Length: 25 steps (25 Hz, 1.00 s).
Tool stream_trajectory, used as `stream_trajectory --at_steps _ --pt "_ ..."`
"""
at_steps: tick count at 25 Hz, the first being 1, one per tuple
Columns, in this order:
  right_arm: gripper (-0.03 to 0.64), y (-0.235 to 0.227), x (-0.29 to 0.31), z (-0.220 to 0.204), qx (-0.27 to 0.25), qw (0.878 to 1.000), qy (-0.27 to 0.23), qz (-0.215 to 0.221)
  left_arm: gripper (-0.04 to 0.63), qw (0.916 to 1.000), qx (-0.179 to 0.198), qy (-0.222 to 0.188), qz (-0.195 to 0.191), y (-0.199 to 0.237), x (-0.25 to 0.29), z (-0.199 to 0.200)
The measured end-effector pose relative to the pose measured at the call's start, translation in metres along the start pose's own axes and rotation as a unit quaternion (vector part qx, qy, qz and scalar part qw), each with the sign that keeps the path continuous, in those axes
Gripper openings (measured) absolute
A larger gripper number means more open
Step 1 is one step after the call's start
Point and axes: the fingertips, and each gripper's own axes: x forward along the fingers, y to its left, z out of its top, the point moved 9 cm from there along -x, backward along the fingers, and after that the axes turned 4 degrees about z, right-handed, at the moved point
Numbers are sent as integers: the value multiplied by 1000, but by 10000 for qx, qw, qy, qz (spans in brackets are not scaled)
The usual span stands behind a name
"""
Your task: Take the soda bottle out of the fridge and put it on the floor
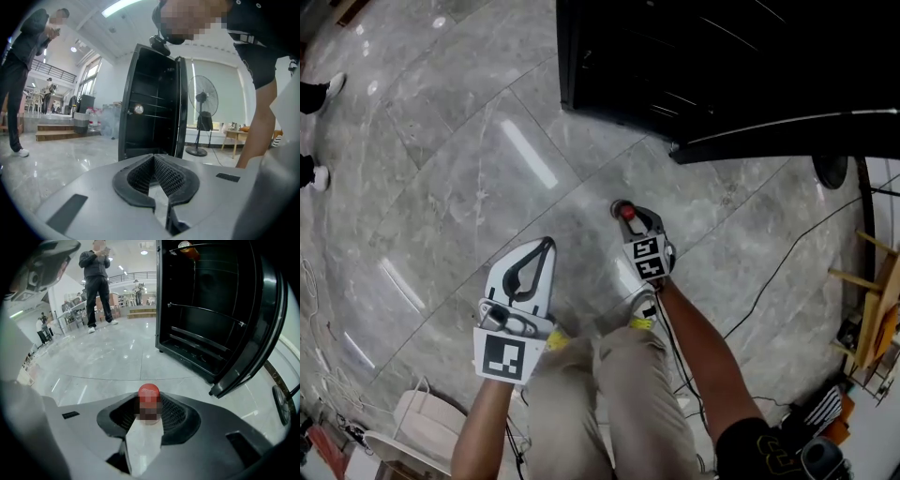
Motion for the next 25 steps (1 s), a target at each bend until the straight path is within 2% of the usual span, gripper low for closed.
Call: stream_trajectory --at_steps 5,11,13,15,21,25 --pt "129 0 1 -10 -84 10000 2 -10 15 10000 38 49 -77 -4 4 1" --pt "135 1 2 -9 -202 9993 303 101 15 9998 50 44 -176 -9 5 5" --pt "264 2 2 -12 -108 9987 440 231 15 9996 92 107 -236 -12 4 8" --pt "284 2 -6 -8 -52 9987 430 263 15 9995 96 164 -263 -14 1 15" --pt "275 8 -72 28 1 9993 324 198 15 9991 67 207 -352 -33 -21 70" --pt "186 11 -142 68 5 9998 199 95 15 9990 36 232 -371 -49 -44 134"
